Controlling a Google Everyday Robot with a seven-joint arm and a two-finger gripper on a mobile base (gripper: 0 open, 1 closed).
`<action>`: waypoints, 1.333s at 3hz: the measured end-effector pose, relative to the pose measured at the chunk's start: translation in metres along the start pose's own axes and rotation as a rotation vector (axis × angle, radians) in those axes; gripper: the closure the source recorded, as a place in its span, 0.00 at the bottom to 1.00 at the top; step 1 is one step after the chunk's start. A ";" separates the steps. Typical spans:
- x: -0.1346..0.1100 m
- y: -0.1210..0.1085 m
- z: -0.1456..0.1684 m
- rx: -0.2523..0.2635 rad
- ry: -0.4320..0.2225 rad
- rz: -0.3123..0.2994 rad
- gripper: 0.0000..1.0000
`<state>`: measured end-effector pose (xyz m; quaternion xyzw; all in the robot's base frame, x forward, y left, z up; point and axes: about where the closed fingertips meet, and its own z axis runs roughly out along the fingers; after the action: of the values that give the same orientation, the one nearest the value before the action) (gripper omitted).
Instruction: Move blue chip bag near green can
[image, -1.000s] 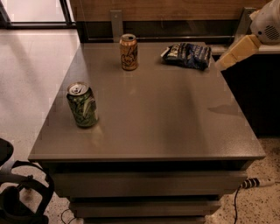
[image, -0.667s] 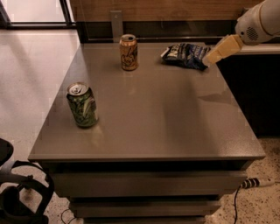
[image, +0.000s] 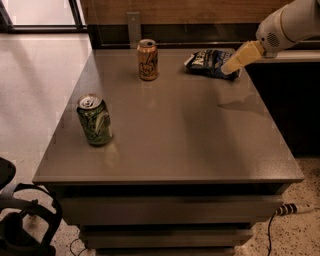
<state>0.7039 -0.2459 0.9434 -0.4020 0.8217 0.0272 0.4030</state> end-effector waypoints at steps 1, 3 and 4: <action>-0.006 -0.007 0.041 -0.017 -0.013 0.023 0.00; 0.002 -0.027 0.103 -0.013 0.018 0.063 0.00; 0.014 -0.039 0.124 0.000 0.050 0.081 0.00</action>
Offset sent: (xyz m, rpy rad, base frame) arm 0.0995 0.0237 -0.0632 0.0567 0.0395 -0.0342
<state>0.8052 -0.2357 0.8617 -0.3689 0.8471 0.0333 0.3810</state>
